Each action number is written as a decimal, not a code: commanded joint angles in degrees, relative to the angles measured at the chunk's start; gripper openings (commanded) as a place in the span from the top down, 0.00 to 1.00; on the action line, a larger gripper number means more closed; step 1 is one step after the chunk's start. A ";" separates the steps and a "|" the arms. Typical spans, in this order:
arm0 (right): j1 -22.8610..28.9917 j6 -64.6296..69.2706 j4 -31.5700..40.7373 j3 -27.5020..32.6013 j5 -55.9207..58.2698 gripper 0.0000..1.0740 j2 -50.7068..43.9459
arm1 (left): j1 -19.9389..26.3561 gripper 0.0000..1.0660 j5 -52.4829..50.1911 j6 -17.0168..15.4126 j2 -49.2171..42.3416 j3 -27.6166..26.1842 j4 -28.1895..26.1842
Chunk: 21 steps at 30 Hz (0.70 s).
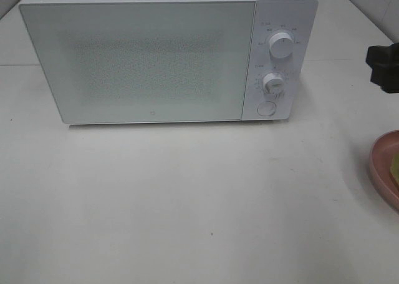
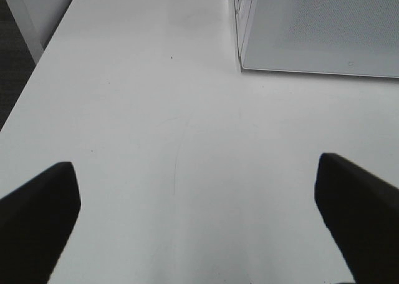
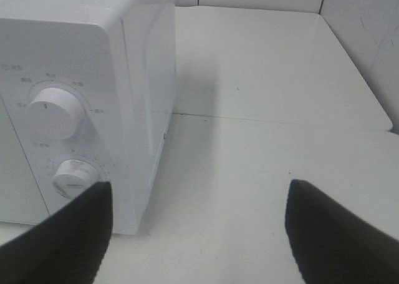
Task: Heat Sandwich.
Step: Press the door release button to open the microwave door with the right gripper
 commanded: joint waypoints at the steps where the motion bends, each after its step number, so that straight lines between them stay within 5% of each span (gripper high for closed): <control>1: 3.32 -8.08 4.07 0.23 -4.30 0.31 1.32 | 0.11 0.08 -0.23 -0.06 -1.66 0.23 -0.34; 21: 24.06 -10.31 29.22 3.09 -30.42 0.31 21.66 | 0.11 0.08 -0.23 -0.06 -1.66 0.23 -0.34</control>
